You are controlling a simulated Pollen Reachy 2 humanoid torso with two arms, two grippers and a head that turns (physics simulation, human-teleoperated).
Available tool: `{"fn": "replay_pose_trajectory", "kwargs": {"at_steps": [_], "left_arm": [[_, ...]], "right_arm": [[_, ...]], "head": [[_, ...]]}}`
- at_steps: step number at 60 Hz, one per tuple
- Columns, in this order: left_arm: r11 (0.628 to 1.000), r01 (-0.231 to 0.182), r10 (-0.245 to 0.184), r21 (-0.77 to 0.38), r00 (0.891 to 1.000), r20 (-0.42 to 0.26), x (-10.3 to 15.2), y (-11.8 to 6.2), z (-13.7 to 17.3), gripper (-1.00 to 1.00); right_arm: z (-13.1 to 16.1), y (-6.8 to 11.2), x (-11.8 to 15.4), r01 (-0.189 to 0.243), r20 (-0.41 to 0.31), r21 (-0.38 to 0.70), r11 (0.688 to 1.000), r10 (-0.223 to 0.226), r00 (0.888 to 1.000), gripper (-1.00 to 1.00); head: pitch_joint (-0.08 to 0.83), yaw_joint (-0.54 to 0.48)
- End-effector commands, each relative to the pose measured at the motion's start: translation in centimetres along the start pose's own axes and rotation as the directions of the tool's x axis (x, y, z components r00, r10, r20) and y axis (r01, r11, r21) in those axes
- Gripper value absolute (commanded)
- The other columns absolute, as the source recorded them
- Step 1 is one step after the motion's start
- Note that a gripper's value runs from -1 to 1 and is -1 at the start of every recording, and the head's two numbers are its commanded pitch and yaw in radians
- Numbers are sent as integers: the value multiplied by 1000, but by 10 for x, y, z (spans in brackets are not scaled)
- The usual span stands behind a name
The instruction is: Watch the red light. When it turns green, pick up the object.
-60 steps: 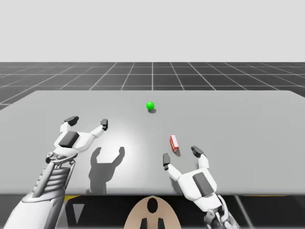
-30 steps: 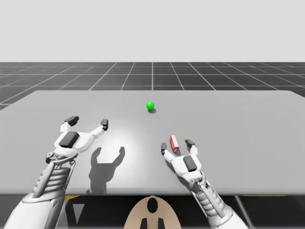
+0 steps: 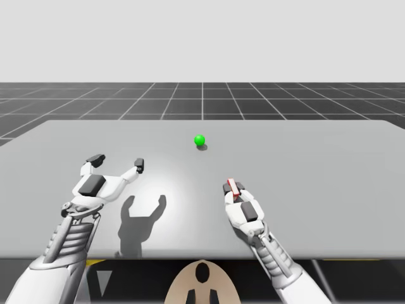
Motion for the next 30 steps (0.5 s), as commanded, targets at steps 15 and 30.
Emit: {"fn": "replay_pose_trajectory", "kwargs": {"at_steps": [15,30], "left_arm": [[1000,4,-4,-5,1000,-5,-1,-2,0,-1000],[1000,3,-3,-3,1000,-6,-1,-3,0,-1000]], "right_arm": [[2,22,-6,71,-14,13,997,-71,997,988],[17,18,36,92,72,26,995,-94,993,1000]], "head": [[394,-152],[334,-147]]}}
